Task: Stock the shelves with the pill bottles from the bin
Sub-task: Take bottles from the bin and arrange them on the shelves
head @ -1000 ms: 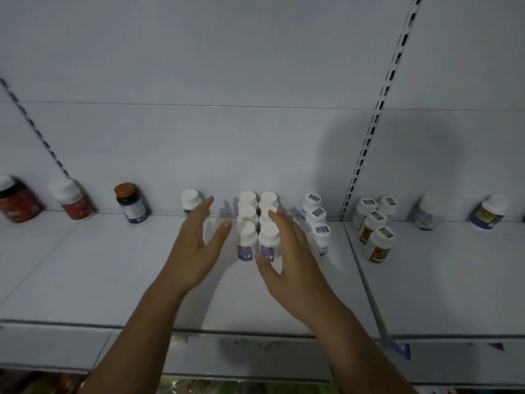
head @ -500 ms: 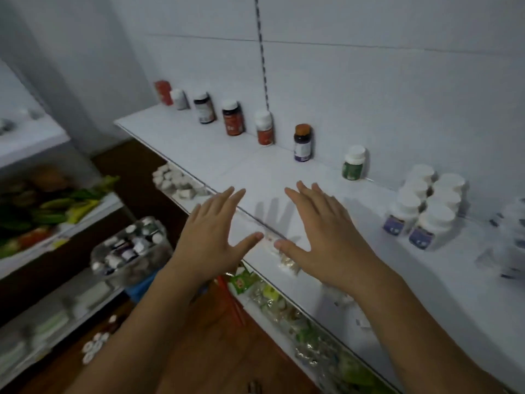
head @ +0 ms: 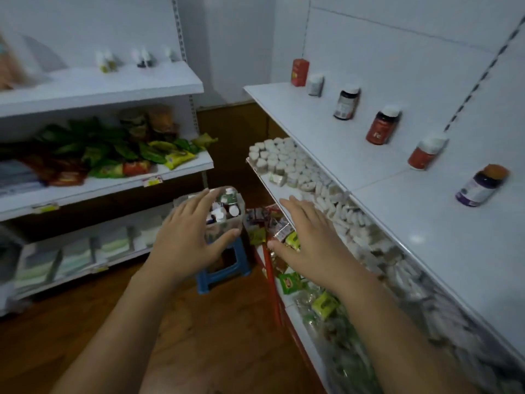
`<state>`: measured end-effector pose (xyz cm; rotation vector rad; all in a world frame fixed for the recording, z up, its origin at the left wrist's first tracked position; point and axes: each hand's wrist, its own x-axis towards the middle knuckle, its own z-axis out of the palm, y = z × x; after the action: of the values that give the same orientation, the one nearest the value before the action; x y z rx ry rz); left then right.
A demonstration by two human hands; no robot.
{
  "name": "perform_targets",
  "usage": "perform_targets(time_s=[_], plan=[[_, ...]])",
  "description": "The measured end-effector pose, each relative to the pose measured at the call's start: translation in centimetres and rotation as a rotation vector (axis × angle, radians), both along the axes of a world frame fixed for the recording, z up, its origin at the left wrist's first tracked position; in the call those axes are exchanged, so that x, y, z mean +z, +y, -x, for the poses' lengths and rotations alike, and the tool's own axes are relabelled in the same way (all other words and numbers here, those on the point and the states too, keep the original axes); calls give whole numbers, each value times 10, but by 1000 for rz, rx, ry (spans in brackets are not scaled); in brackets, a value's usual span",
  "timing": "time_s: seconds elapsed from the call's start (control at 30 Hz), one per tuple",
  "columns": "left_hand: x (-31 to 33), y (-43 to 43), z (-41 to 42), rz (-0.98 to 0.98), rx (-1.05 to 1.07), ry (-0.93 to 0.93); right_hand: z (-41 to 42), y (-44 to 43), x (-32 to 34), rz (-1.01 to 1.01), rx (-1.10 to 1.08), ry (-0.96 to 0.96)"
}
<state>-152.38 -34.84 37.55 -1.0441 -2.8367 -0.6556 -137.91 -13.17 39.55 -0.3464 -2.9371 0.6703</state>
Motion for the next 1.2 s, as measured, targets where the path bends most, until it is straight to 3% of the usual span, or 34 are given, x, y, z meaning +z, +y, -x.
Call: perform_targets(time_s=[0.2,0.43,0.73,0.87,1.03,1.2], plan=[[-16,-71,87,-11,90,-49,100,-40,-28,90,8,-35],[-45,-89,155,-16,136,-134,178,-50,-56,130,26,-95],[-99,-45,272,145,141,-236,313,-18,-123,242,71,-181],[-146,-17,329,236,171,-370,383,7,-163,272,107,-255],[-209,12,383,229,253,-560,452,34,-215,291,142,-367],[-268,43,440,228,247,-637,504,34,-283,271,150,-501]])
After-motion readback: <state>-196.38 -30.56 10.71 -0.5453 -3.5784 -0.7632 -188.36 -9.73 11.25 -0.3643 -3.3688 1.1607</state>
